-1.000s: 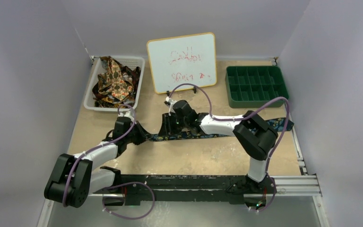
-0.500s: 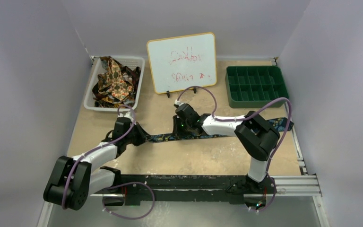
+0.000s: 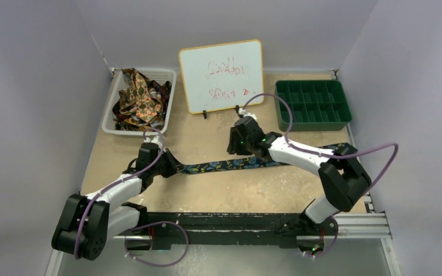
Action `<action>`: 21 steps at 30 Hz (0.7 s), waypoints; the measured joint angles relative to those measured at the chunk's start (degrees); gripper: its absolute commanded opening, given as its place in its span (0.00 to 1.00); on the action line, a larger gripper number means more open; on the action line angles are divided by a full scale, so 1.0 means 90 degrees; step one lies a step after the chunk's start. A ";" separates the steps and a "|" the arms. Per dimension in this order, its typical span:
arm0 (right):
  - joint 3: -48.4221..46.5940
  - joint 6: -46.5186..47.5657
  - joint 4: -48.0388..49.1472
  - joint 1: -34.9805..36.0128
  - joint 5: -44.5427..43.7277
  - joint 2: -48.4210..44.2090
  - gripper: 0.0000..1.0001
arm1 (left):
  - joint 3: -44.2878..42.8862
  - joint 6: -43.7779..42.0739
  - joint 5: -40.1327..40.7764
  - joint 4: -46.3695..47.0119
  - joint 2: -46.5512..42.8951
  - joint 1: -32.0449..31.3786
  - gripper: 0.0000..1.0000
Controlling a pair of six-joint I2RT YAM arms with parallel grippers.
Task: Roll the ties
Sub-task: Roll the tie at the center of the board.
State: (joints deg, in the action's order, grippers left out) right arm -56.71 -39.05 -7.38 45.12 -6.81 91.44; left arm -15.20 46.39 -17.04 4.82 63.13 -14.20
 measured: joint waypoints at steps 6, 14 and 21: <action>0.0444 0.0070 -0.0080 -0.0787 -0.0134 -0.0032 0.52 | 0.0000 -0.0104 -0.0097 0.0024 0.0000 0.0000 0.00; 0.0194 0.0848 -0.0301 -0.0695 -0.0012 0.0362 0.80 | -0.0053 -0.0126 -0.0075 -0.0153 0.0002 0.0000 0.10; 0.0423 0.3009 0.0432 -0.0680 0.0906 -0.0398 0.93 | -0.0488 -0.0129 0.0194 -0.0855 -0.0005 0.0000 0.50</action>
State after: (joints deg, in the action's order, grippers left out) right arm -52.90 -11.97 -3.49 39.00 1.34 87.85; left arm -19.59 45.23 -15.29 -2.87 63.09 -14.20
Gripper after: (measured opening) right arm 0.911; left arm 0.395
